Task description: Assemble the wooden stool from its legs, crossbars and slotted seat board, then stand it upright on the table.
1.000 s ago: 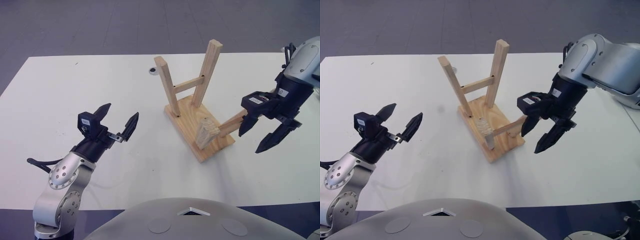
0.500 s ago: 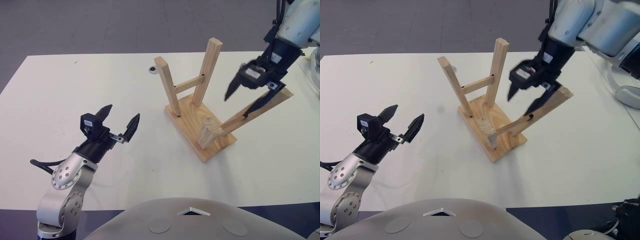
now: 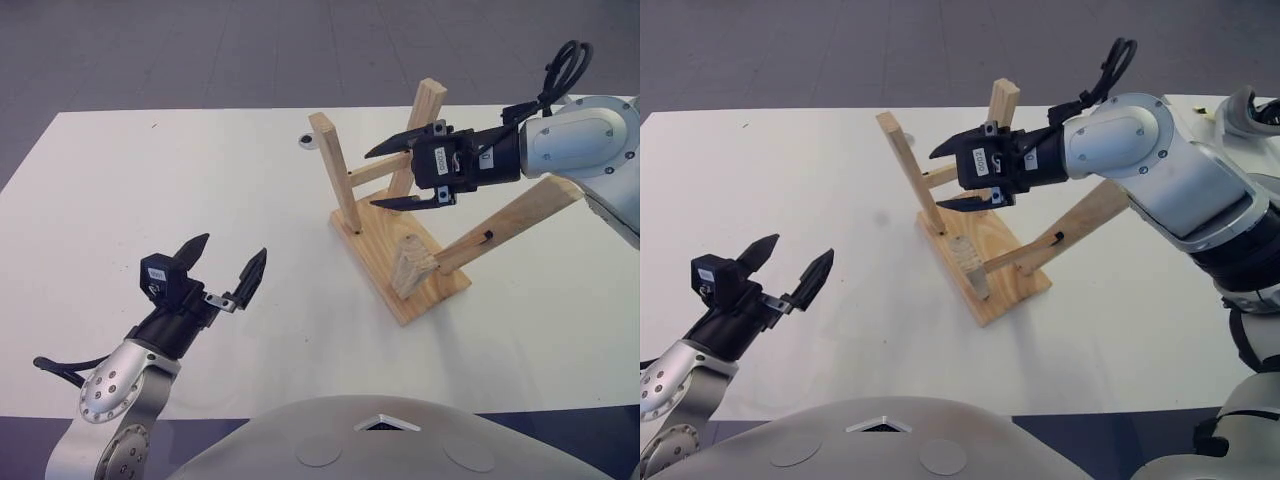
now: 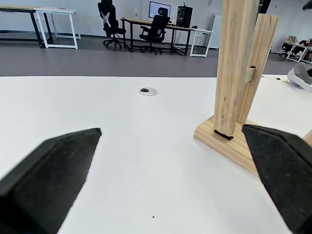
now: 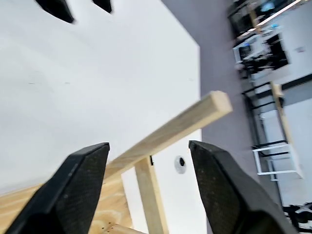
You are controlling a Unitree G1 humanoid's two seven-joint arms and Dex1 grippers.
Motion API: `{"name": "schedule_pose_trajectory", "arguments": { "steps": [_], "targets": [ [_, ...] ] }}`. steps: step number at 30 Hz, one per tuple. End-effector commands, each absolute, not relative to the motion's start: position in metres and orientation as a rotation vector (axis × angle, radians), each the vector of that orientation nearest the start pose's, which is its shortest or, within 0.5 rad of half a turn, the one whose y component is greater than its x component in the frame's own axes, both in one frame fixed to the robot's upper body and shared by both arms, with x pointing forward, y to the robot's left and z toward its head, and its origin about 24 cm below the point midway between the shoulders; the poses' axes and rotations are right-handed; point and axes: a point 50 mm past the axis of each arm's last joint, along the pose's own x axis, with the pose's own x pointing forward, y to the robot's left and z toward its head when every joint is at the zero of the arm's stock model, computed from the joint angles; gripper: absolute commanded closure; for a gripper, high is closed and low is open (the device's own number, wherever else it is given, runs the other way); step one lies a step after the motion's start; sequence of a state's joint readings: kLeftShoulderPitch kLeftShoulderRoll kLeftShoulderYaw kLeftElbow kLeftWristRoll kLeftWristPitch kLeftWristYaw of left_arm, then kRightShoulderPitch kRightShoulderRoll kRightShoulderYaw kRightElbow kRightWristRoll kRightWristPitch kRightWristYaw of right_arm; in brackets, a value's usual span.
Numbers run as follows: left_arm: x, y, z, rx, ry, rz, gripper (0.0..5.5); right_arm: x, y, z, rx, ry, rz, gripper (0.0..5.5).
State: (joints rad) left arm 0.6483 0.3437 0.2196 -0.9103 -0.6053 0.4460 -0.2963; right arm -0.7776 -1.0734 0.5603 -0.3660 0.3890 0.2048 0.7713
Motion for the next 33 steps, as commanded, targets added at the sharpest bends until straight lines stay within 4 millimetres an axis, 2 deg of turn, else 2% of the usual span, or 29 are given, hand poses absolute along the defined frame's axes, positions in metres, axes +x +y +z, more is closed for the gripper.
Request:
{"name": "schedule_pose_trajectory", "arguments": {
  "steps": [1,5,10,16,18,22,24,26,28,30,33],
  "targets": [
    [0.118,0.190,0.114,-0.145,0.148,-0.323,0.17,0.250,-0.139,0.206,-1.015,-0.427,1.045,2.45],
    [0.115,0.190,0.112,-0.152,0.159,-0.321,0.17,0.231,-0.171,0.184,-0.924,-0.570,0.955,2.45],
    [0.115,0.186,0.107,-0.167,0.155,-0.310,0.17,0.226,-0.180,0.183,-0.949,-0.655,0.956,2.45],
    [0.117,0.182,0.105,-0.180,0.134,-0.294,0.17,0.226,-0.190,0.178,-0.938,-0.631,0.934,2.45],
    [0.118,0.182,0.105,-0.180,0.131,-0.293,0.17,0.225,-0.194,0.165,-0.956,-0.560,0.965,2.45],
    [0.118,0.182,0.105,-0.173,0.146,-0.311,0.17,0.215,-0.211,0.115,-1.120,-0.356,1.169,2.45],
    [0.117,0.185,0.105,-0.164,0.156,-0.319,0.17,0.217,-0.215,0.098,-1.179,-0.312,1.187,2.45],
    [0.118,0.187,0.108,-0.154,0.153,-0.321,0.17,0.230,-0.208,0.100,-1.179,-0.330,1.115,2.45],
    [0.119,0.187,0.111,-0.150,0.145,-0.316,0.17,0.248,-0.196,0.108,-1.180,-0.350,1.038,2.45],
    [0.121,0.187,0.112,-0.149,0.142,-0.319,0.17,0.258,-0.186,0.119,-1.167,-0.378,0.998,2.45],
    [0.121,0.187,0.113,-0.150,0.140,-0.312,0.17,0.272,-0.159,0.155,-1.033,-0.491,0.955,2.45]
  ]
}}
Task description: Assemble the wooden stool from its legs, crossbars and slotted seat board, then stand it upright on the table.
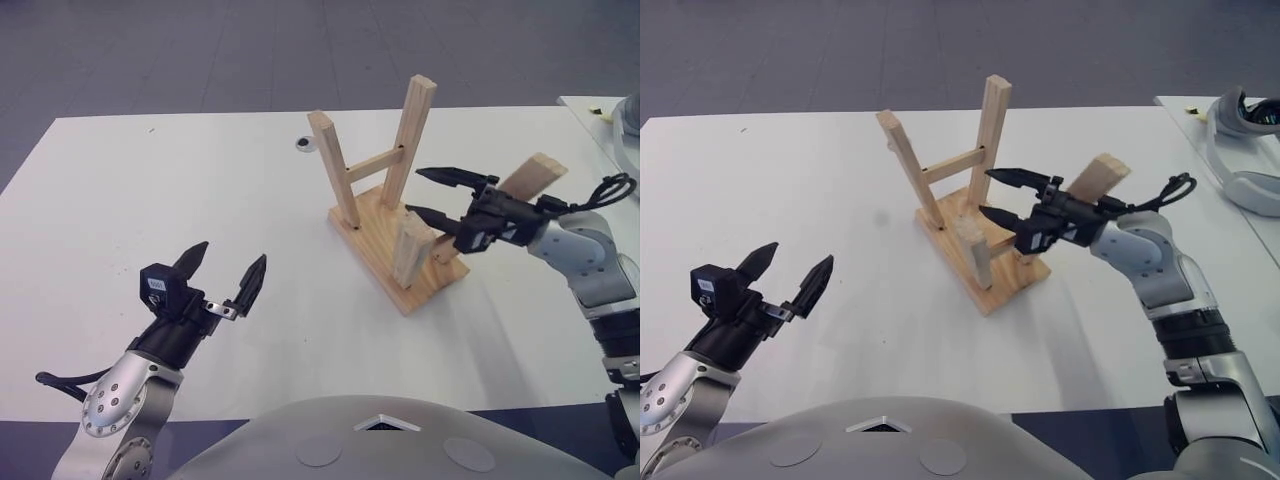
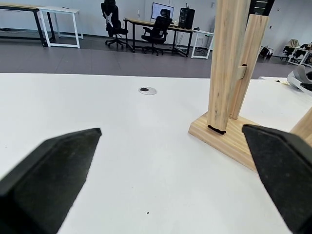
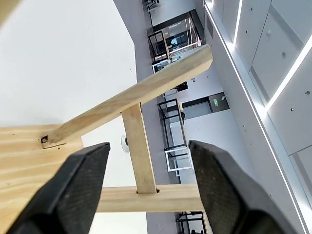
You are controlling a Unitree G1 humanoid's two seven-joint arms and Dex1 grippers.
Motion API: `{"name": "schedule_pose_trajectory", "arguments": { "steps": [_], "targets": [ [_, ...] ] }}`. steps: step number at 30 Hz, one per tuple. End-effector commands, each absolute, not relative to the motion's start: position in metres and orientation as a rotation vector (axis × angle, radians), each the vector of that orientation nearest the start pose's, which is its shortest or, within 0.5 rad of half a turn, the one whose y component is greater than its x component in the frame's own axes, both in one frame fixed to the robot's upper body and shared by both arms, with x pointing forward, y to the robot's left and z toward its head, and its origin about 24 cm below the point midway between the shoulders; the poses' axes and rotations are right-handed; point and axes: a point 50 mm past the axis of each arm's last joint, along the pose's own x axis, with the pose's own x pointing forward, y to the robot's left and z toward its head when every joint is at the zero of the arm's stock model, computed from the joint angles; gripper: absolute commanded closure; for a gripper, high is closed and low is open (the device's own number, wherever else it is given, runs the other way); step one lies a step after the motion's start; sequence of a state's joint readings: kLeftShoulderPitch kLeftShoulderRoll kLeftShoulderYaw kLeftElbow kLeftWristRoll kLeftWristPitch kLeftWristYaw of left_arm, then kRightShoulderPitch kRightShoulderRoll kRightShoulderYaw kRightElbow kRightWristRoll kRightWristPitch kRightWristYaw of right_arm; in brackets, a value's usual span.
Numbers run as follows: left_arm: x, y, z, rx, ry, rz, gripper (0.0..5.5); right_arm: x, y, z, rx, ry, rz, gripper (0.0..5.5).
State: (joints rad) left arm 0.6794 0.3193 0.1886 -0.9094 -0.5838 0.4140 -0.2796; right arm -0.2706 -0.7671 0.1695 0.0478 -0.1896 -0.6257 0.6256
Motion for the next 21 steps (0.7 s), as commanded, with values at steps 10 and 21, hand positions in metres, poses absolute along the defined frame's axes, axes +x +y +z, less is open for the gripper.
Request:
{"name": "schedule_pose_trajectory", "arguments": {
  "steps": [10,21],
  "targets": [
    [0.139,0.190,0.118,-0.114,0.058,-0.288,0.17,0.341,-0.116,0.356,-0.373,-0.616,0.582,2.45],
    [0.182,0.208,0.236,-0.293,-0.434,0.019,0.17,0.393,-0.156,0.312,-0.578,-0.272,0.515,2.45]
  ]
}}
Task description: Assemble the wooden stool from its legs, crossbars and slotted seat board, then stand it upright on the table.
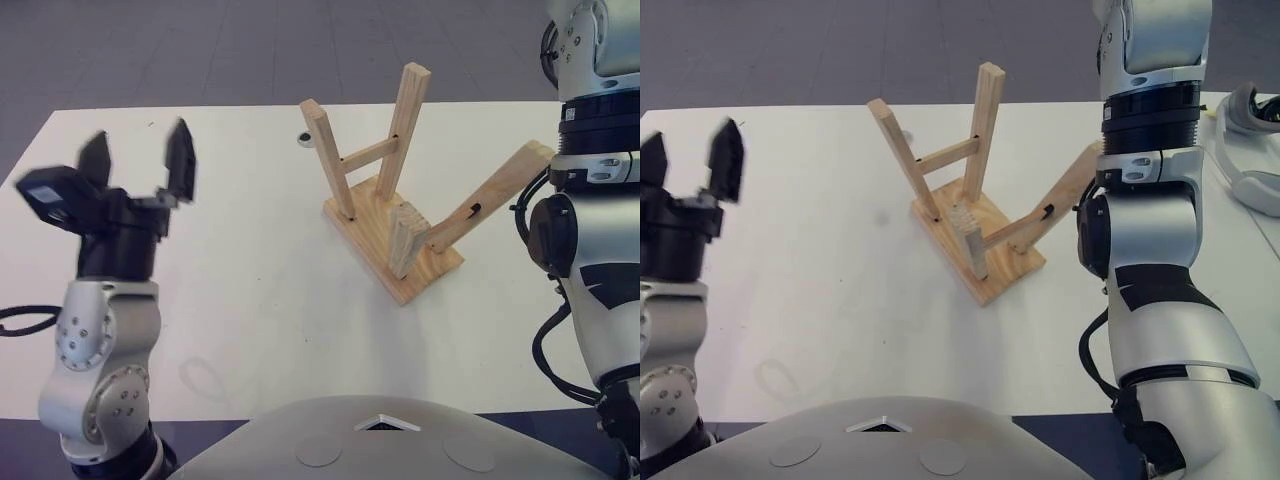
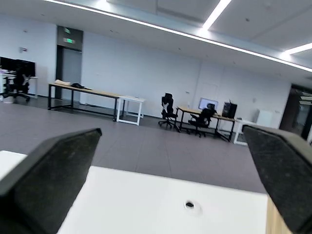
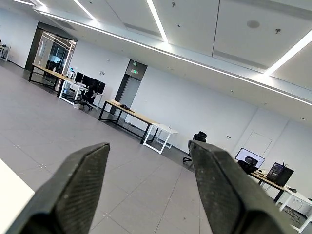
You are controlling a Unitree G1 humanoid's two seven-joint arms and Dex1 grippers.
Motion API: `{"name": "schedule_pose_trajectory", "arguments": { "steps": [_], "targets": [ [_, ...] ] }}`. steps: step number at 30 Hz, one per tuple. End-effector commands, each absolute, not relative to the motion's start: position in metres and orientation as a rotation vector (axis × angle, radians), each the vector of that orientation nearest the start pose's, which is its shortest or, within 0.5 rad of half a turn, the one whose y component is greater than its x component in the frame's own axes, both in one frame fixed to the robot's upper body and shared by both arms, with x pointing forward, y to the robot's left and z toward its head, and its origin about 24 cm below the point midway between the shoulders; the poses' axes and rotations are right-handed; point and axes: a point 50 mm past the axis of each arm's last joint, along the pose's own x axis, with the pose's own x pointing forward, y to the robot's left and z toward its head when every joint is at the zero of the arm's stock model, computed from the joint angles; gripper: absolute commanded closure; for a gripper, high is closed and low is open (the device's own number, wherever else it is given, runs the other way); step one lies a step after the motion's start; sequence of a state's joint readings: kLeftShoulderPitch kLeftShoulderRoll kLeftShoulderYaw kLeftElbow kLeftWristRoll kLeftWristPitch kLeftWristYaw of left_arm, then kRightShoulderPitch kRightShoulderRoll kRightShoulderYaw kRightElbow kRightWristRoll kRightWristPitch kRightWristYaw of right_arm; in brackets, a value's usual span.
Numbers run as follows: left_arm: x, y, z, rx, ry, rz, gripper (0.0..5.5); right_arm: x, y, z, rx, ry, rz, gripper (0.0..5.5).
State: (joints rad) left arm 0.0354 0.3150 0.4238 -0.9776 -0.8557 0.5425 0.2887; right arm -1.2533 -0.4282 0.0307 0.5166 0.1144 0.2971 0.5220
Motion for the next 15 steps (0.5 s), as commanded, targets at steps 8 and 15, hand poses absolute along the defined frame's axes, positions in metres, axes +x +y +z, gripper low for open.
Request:
{"name": "schedule_pose_trajectory", "arguments": {
  "steps": [8,15],
  "targets": [
    [0.175,0.202,0.227,-0.314,-0.356,0.008,0.17,0.386,-0.239,0.337,-1.598,0.223,0.480,2.45],
    [0.173,0.198,0.221,-0.333,-0.339,-0.007,0.17,0.365,-0.228,0.261,-1.700,0.749,1.317,2.45]
  ]
}}
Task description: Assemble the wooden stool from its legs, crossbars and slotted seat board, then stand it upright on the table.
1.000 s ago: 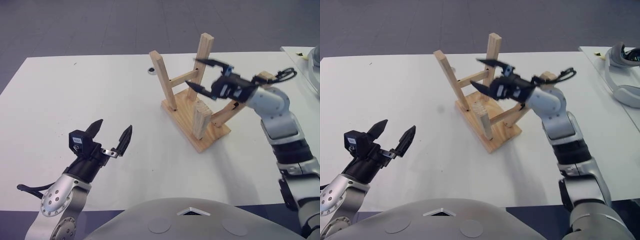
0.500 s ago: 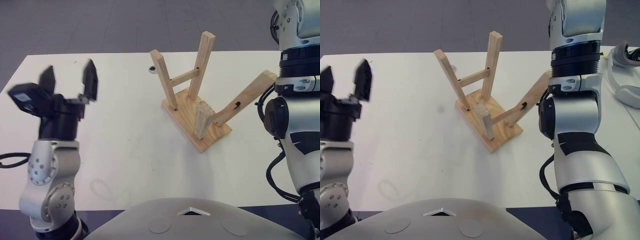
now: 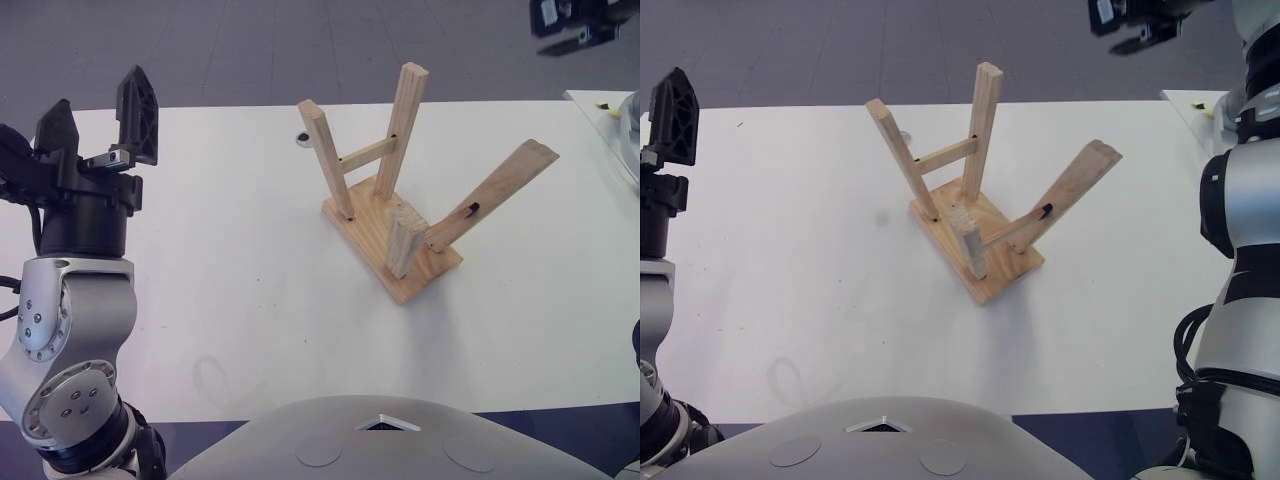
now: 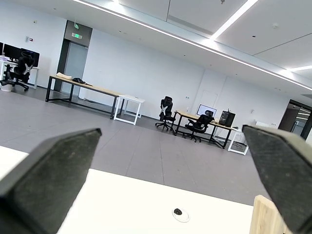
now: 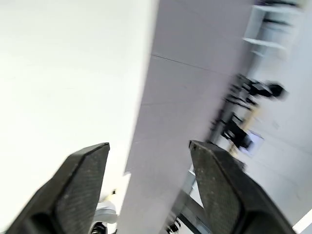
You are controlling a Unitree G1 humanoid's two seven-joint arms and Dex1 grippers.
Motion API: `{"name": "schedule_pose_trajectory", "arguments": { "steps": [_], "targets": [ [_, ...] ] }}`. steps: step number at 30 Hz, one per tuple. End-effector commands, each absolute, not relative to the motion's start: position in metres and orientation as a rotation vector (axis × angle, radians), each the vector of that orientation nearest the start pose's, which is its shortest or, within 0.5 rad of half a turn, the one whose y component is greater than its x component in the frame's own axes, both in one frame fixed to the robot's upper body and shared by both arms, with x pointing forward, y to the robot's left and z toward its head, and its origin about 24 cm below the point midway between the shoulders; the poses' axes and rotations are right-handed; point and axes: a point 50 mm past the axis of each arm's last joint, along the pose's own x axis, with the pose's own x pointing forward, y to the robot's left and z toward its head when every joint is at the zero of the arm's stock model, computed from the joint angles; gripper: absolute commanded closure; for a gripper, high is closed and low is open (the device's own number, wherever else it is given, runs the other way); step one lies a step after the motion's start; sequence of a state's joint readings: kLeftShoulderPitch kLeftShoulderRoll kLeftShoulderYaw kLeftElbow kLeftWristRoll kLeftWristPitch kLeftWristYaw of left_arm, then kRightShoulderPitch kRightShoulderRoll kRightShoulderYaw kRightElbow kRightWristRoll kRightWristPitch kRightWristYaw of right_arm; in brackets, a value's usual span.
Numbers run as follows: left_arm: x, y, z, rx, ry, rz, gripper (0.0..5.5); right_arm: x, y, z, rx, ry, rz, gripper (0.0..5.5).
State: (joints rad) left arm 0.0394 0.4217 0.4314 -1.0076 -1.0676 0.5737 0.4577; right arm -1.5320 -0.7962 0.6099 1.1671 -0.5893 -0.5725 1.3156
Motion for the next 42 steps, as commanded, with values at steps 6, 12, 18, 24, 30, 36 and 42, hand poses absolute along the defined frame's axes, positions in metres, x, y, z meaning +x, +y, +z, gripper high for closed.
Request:
{"name": "schedule_pose_trajectory", "arguments": {
  "steps": [6,12,18,24,30,36,42],
  "targets": [
    [0.173,0.196,0.221,-0.339,-0.347,-0.010,0.17,0.357,-0.245,0.240,-1.682,0.912,1.454,2.45],
    [0.170,0.200,0.218,-0.339,-0.349,-0.004,0.17,0.339,-0.217,0.230,-1.250,0.956,1.629,2.45],
    [0.170,0.199,0.216,-0.326,-0.343,0.011,0.17,0.347,-0.186,0.229,-0.977,0.847,1.629,2.45],
    [0.172,0.200,0.219,-0.316,-0.352,0.011,0.17,0.347,-0.167,0.202,-0.737,0.815,1.695,2.45],
    [0.170,0.203,0.216,-0.309,-0.343,0.025,0.17,0.346,-0.178,0.229,-0.945,0.745,1.689,2.45],
    [0.169,0.200,0.213,-0.317,-0.349,0.031,0.17,0.337,-0.207,0.243,-1.345,0.907,1.720,2.45],
    [0.167,0.199,0.212,-0.321,-0.352,0.040,0.17,0.336,-0.208,0.231,-1.256,0.963,1.719,2.45]
  ]
}}
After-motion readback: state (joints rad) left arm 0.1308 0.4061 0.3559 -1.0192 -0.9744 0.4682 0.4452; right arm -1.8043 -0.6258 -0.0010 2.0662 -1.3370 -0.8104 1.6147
